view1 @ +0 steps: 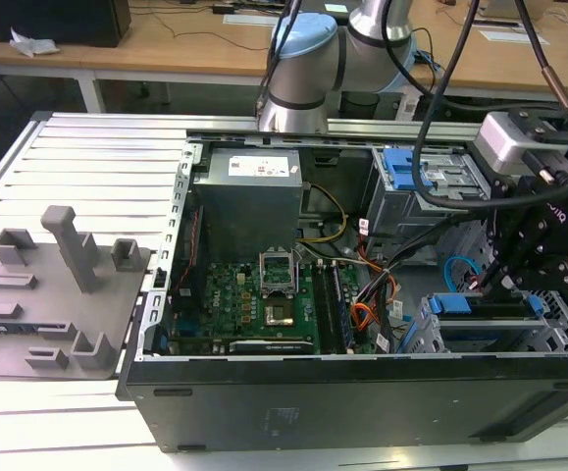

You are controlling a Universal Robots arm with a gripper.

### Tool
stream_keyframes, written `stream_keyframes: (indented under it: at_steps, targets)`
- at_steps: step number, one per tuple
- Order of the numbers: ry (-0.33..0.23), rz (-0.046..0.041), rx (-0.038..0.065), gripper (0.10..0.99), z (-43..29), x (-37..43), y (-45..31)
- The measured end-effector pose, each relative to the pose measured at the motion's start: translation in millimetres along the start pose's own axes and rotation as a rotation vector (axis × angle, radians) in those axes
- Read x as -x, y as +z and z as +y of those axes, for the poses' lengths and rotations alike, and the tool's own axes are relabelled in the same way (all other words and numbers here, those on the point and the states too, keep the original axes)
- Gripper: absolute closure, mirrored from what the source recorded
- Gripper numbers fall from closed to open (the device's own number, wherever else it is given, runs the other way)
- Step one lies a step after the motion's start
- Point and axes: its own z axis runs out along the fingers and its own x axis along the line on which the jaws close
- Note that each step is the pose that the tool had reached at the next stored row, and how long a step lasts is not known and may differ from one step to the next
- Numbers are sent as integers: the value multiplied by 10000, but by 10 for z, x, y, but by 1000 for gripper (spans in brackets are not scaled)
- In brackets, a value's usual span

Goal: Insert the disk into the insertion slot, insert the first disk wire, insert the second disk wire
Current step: 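Insert the second disk wire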

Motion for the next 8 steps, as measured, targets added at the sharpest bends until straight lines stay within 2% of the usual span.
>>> stream_keyframes:
  at_steps: [8]
  targets:
    - [-1,-17,1,925,-26,-17,36]
